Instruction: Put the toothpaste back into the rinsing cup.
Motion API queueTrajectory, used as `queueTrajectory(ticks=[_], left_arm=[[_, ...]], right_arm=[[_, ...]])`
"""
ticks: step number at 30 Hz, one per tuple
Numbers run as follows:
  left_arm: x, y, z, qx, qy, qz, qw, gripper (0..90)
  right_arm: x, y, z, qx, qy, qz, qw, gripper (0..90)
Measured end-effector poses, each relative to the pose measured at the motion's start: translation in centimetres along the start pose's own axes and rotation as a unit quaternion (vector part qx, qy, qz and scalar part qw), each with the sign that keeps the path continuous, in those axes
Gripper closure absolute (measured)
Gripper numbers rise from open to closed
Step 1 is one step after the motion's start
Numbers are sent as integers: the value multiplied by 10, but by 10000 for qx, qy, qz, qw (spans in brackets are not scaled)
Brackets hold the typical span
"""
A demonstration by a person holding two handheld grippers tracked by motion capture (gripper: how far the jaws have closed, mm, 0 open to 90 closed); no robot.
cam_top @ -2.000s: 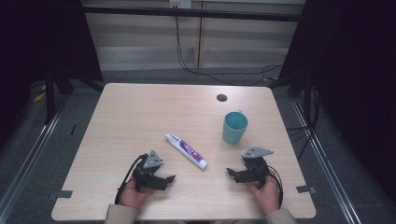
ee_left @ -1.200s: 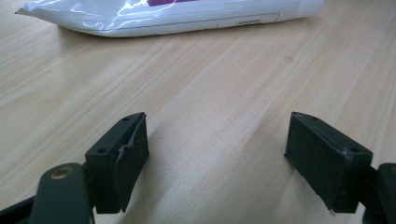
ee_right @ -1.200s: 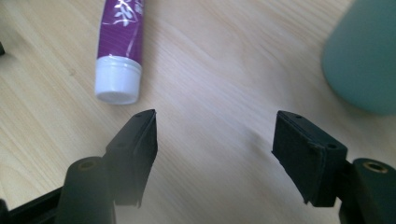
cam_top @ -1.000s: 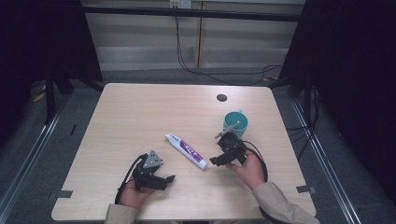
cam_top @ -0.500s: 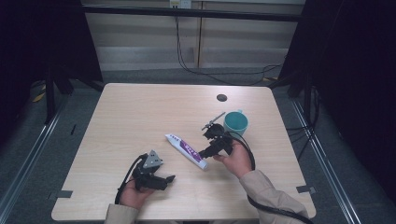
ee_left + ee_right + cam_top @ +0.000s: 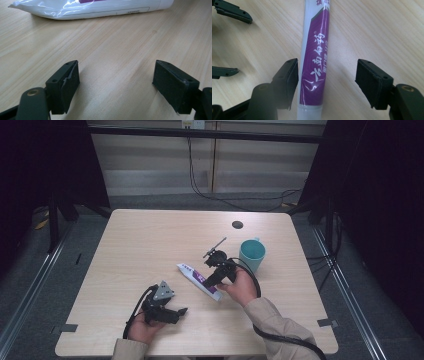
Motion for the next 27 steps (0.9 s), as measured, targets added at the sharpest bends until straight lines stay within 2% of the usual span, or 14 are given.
queueTrajectory(ticks=[1, 9, 12, 19, 22, 25, 26, 27], left_arm=[[0, -1, 0, 53, 2, -38, 10000, 209], [0, -1, 0, 51, 6, -40, 10000, 210], [0, 0, 0, 19, 4, 6, 10000, 209], [0, -1, 0, 47, 0, -27, 10000, 210], [0, -1, 0, 45, -1, -24, 10000, 210], [0, -1, 0, 45, -1, -25, 10000, 210], [0, -1, 0, 28, -12, -28, 10000, 210], [0, -1, 0, 45, -2, -29, 10000, 210]], right_arm=[[0, 0, 2, -22, 22, 16, 10000, 344], [-2, 6, 18, -17, 191, -83, 9998, 346], [-1, 8, 22, 49, 244, -140, 9996, 385], [3, 10, 32, 123, 288, -297, 9991, 428], [2, 13, 31, 104, 303, -402, 9987, 576], [2, 12, 31, 142, 327, -408, 9985, 600], [2, 10, 29, 11, 318, -322, 9990, 679], [2, 9, 28, -95, 302, -311, 9990, 707]])
Point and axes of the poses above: each handheld gripper's, and its own axes: z roughly forward along the jaws, x roughly out of its underside, y roughly to its left, the point moved 4 cm from there along z, roughly forward along the jaws, and after that the axes turned 4 degrees about -y, right-handed, at the moved point
